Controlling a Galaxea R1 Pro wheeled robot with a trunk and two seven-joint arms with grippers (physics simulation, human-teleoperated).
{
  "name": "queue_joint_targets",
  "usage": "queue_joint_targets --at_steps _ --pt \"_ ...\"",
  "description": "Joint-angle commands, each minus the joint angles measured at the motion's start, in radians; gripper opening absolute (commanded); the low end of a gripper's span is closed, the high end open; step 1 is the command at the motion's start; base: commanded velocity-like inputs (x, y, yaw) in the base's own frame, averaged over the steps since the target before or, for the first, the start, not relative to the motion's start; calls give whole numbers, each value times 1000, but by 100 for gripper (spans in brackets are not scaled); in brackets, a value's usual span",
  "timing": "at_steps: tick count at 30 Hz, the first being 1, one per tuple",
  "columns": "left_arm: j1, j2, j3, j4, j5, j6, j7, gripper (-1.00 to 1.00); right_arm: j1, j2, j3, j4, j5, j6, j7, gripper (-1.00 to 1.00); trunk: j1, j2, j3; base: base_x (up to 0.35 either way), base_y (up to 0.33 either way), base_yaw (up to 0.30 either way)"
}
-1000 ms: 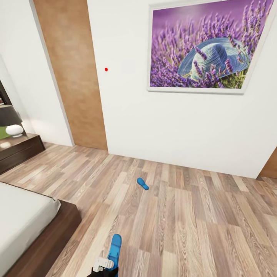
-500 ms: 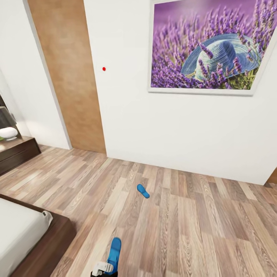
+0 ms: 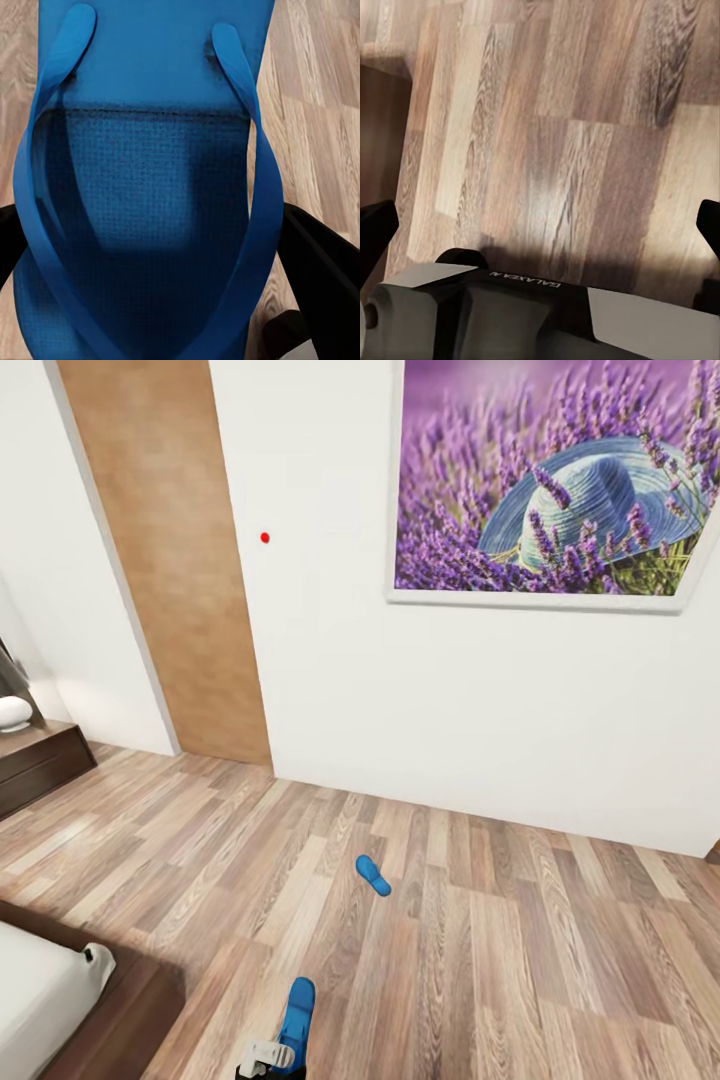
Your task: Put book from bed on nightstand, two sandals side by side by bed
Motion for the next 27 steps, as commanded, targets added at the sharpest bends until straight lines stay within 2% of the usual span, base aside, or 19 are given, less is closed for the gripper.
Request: queue_joint_targets --at_steps 1,11,27 --pt "-1 1 -8 1 9 -5 0 -100 0 0 -2 -1 -9 10 4 100 0 0 -1 64 0 0" --pt "-1 1 -8 2 9 -5 0 -100 0 -1 -2 -1 -13 10 5 100 0 0 -1 11 0 36" --pt "-1 1 -8 2 9 -5 0 -100 0 -2 -3 -1 -13 10 5 100 0 0 -4 0 0 165"
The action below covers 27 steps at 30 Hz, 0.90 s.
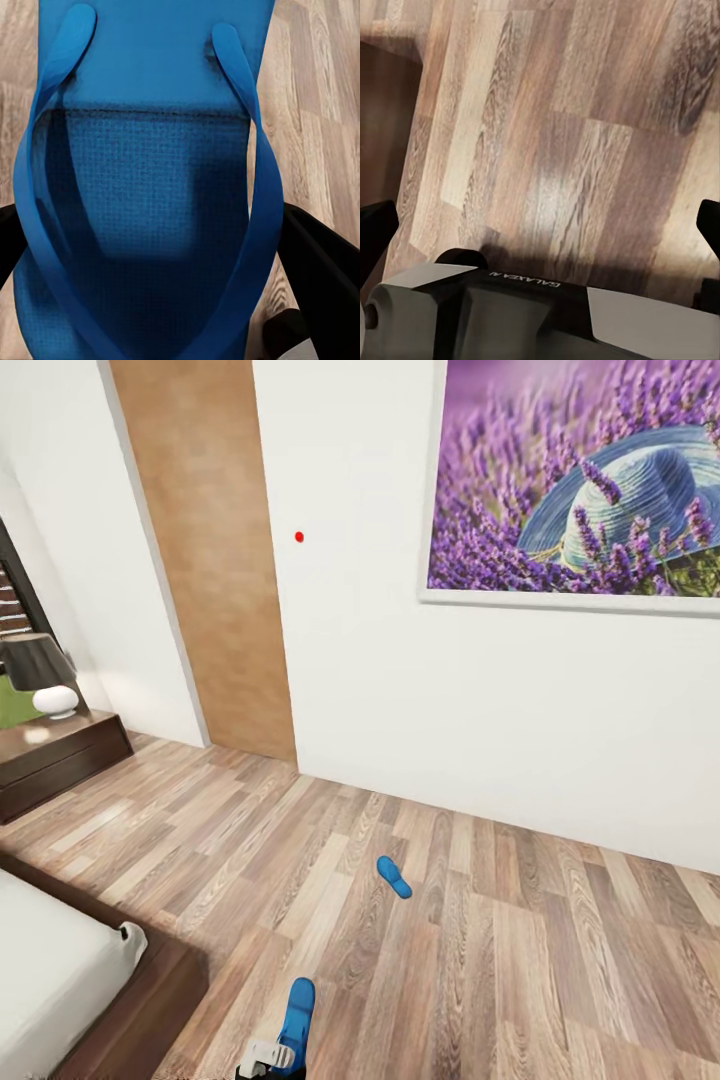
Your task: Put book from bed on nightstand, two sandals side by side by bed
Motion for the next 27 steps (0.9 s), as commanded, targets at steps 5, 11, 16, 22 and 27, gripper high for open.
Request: queue_joint_targets --at_steps 5,11,16,22,27 --pt "-1 1 -8 1 9 -5 0 -100 0 1 -2 0 -9 10 4 100 0 0 -2 163 0 34" --pt "-1 1 -8 1 9 -5 0 -100 0 0 -2 0 -9 10 4 100 0 0 -2 313 0 2" --pt "-1 1 -8 1 8 -5 0 -100 0 1 -2 0 -9 10 4 100 0 0 -2 326 0 0" --pt "-1 1 -8 1 8 -5 0 -100 0 1 -2 0 -8 10 4 100 0 0 -2 272 0 0" --pt "-1 1 -8 1 9 -5 0 -100 0 0 -2 0 -9 10 4 100 0 0 -2 50 0 0"
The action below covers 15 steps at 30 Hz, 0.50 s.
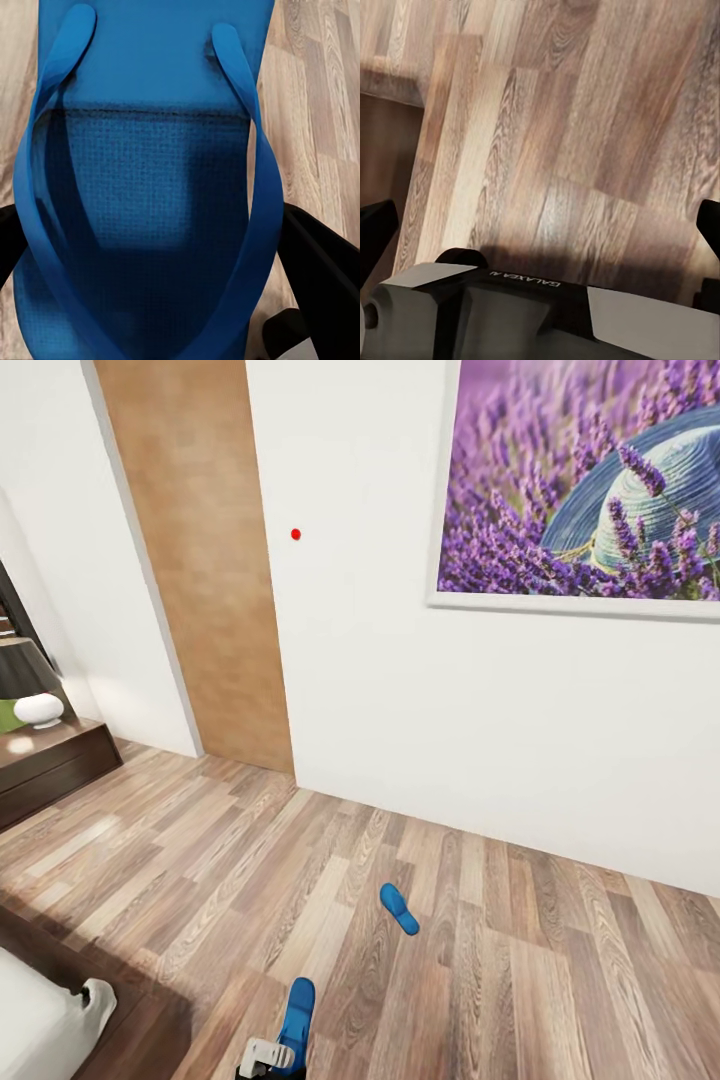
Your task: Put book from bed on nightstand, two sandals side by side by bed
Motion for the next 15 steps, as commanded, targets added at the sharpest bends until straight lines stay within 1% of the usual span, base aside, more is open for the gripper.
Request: queue_joint_targets --at_steps 1,4,12,15 --pt "-1 1 -8 1 9 -5 0 -100 0 1 -2 -1 -9 10 4 100 0 0 -1 161 0 0" --pt "-1 1 -8 1 8 -5 0 -100 0 1 -2 -1 -9 10 4 100 0 0 -1 253 0 0" --pt "-1 1 -8 1 9 -5 0 -100 0 0 -2 -1 -9 9 4 100 0 0 -1 315 0 -2" --pt "-1 1 -8 1 9 -5 0 -100 0 0 -2 -1 -9 9 4 100 0 0 -1 286 0 -79"
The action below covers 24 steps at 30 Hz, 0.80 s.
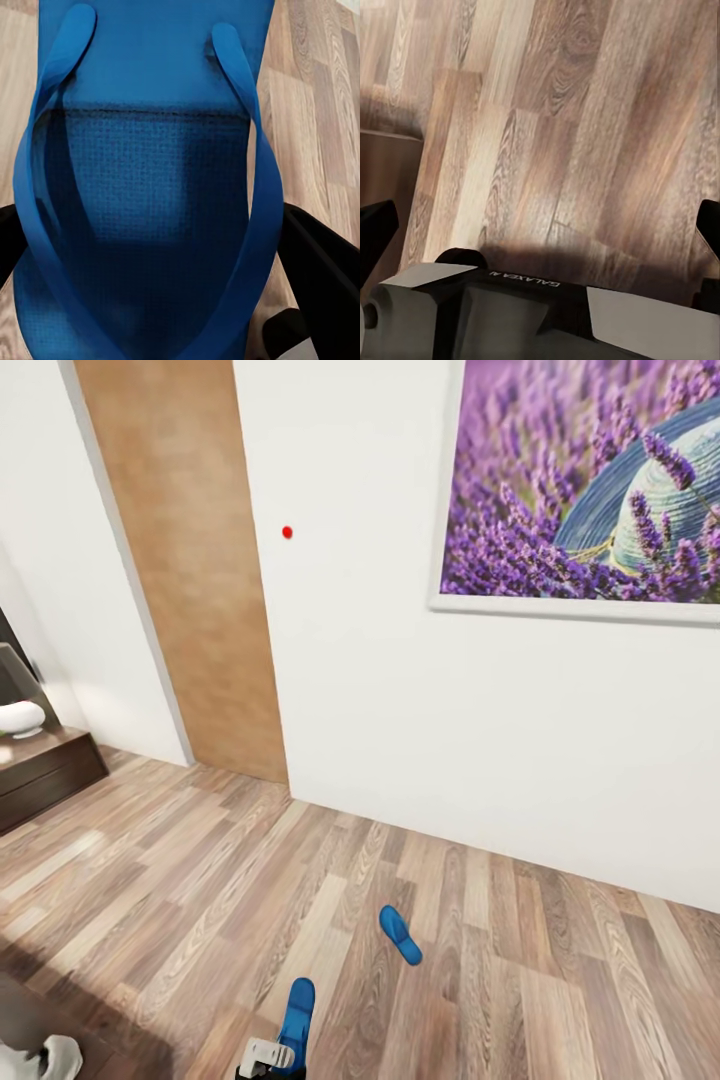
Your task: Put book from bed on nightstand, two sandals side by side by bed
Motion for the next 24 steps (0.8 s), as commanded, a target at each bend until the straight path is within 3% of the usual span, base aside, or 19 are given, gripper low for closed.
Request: queue_joint_targets --at_steps 1,10,16,24 --pt "-1 1 -8 1 9 -5 0 -100 0 0 -2 -1 -9 10 4 100 0 0 -1 276 0 -124" --pt "-1 1 -8 1 9 -5 -1 -100 0 0 -2 -1 -9 10 4 100 0 0 -1 310 0 -62" --pt "-1 1 -8 1 9 -5 -2 -100 0 0 -2 -1 -9 10 4 100 0 0 -2 316 0 -187" --pt "-1 1 -8 1 8 -5 -3 -100 0 0 -2 -1 -9 10 4 100 0 0 -5 142 0 -189"
